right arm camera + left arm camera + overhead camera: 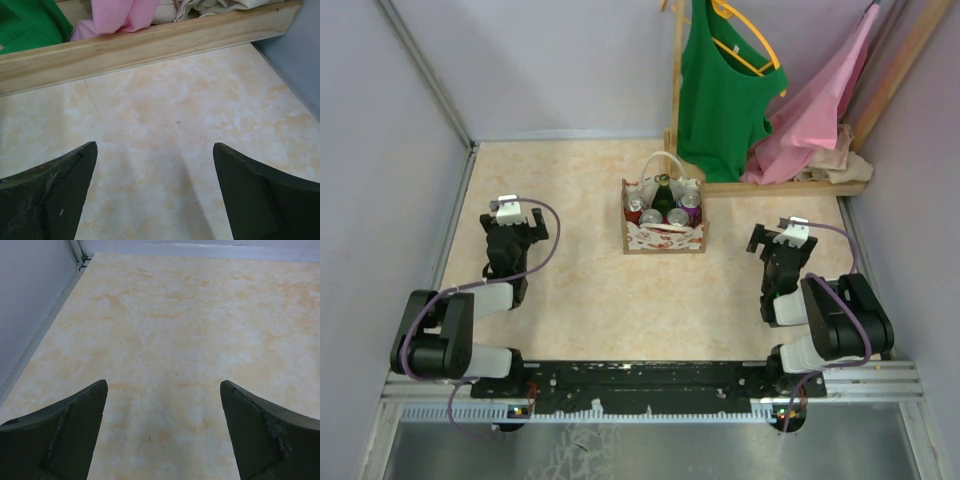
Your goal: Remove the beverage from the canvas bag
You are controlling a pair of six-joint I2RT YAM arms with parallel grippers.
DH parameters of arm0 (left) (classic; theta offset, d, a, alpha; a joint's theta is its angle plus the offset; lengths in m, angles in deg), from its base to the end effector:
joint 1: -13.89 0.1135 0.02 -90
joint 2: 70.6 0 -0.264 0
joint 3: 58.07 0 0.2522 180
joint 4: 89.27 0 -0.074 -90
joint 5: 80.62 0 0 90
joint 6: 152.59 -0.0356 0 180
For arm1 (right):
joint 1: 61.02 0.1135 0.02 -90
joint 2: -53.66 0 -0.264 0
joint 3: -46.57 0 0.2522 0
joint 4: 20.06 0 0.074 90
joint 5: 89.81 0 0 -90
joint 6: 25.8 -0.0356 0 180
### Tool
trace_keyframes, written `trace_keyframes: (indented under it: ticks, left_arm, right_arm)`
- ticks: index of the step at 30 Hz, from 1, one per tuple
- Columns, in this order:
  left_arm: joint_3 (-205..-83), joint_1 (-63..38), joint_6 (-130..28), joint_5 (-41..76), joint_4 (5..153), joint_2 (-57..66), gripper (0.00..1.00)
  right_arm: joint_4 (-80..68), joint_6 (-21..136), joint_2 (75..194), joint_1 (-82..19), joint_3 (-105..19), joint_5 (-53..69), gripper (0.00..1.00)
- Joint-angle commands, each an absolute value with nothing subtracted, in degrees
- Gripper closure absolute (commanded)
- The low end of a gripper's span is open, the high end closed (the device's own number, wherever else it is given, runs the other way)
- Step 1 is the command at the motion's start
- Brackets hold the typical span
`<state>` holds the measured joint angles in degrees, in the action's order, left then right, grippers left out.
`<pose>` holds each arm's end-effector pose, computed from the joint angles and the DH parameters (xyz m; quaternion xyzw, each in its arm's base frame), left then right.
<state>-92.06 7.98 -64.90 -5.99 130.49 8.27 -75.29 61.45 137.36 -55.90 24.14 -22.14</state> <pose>0.2553 -0.0169 0.1849 -0.0376 0.7359 0.0776 0.6715 0.2189 0.0060 0.1435 0.1144 0.7318 -0.0986 0.6645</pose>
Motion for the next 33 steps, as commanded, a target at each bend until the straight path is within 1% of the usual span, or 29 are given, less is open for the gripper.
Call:
trace_keyframes:
  ticks: [1, 14, 16, 18, 22, 23, 27, 30, 33]
  left_arm:
    - [-93.2, 7.8, -64.1, -6.8, 130.1, 6.5, 0.00]
    - [-93.1, 7.7, -62.9, -6.5, 130.5, 5.3, 0.00]
    - [-93.5, 7.5, -62.7, -5.3, 130.5, 4.0, 0.00]
    - [-95.1, 7.4, -62.8, -1.5, 128.3, 2.7, 0.00]
    - [-102.6, 6.8, -65.1, 16.0, 119.4, 1.3, 0.00]
    - [-105.1, 6.1, -64.9, 17.8, 117.3, 1.6, 0.00]
    - [-117.6, 1.8, -63.9, 17.8, 104.9, 5.2, 0.00]
    - [-126.8, -0.4, -62.9, 21.2, 96.8, 9.0, 0.00]
    - [-134.1, -2.4, -63.1, 24.2, 92.1, 11.9, 0.00]
  right_arm:
    - [-77.7, 61.6, 136.9, -56.2, 22.9, -22.3, 0.01]
    - [-77.7, 61.5, 136.9, -56.2, 22.9, -22.3, 0.01]
    - [-77.7, 61.5, 136.9, -56.2, 22.9, -22.3, 0.01]
    - [-77.7, 61.5, 136.9, -56.2, 22.9, -22.3, 0.01]
    - [-77.7, 61.5, 136.9, -56.2, 22.9, -22.2, 0.01]
    - [-77.7, 61.5, 136.9, -56.2, 22.9, -22.2, 0.01]
    - [-77.7, 61.5, 136.9, -56.2, 22.9, -22.3, 0.01]
    - [-77.7, 61.5, 136.9, -56.2, 22.9, -22.2, 0.01]
    - [-77.7, 61.5, 136.9, -56.2, 22.9, -22.3, 0.01]
